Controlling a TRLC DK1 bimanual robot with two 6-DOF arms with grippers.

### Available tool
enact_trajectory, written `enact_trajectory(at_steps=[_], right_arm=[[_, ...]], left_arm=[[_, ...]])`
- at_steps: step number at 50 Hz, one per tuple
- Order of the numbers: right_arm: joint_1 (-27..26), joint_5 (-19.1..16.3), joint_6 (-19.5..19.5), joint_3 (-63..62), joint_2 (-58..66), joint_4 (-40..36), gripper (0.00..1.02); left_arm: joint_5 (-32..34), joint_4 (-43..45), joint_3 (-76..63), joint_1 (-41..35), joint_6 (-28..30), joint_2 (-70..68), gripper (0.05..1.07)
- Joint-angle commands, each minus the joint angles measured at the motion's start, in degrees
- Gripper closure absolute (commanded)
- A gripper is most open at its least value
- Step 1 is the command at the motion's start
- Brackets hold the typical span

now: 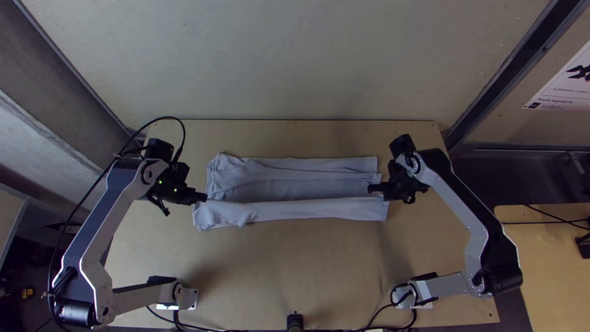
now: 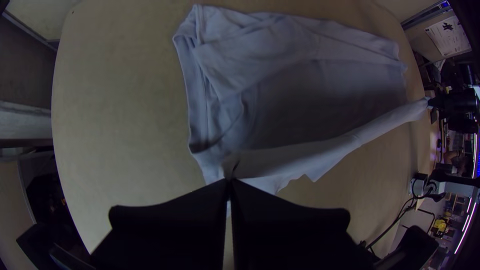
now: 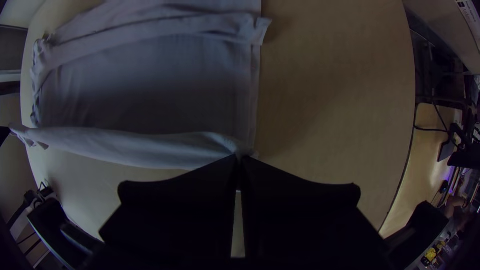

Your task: Fold the t-shirt

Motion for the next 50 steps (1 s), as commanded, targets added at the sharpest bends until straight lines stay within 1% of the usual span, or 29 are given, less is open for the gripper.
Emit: enact_trajectory(at_steps=[1, 14, 22, 36, 41, 50], right_arm=[[-1.2, 1.3, -1.5, 3.8, 3.2, -0.9, 1.00], [-3.8, 1.9, -3.2, 12.9, 10.5, -0.9, 1.00], [-4.4, 1.9, -3.7, 17.2, 15.1, -0.9, 1.00], [-4.4, 1.9, -4.5, 24.9, 23.4, -0.8, 1.00], [-4.4, 2.4, -4.7, 28.2, 26.4, -0.8, 1.00], [-4.4, 4.9, -5.2, 32.9, 32.4, 1.0, 1.00]], left_arm=[[-0.6, 0.2, 4.5, 0.5, 1.0, 3.0, 1.04], [-0.7, 1.4, 14.0, 0.5, 1.3, 12.2, 1.04], [-0.7, 2.2, 19.5, 0.3, 1.7, 18.0, 1.04], [-2.2, 3.7, 28.1, 1.1, 4.9, 27.9, 1.04], [-2.3, 4.0, 30.9, 1.5, 5.2, 31.6, 1.04], [-2.3, 5.3, 34.2, 1.8, 5.3, 37.5, 1.04]])
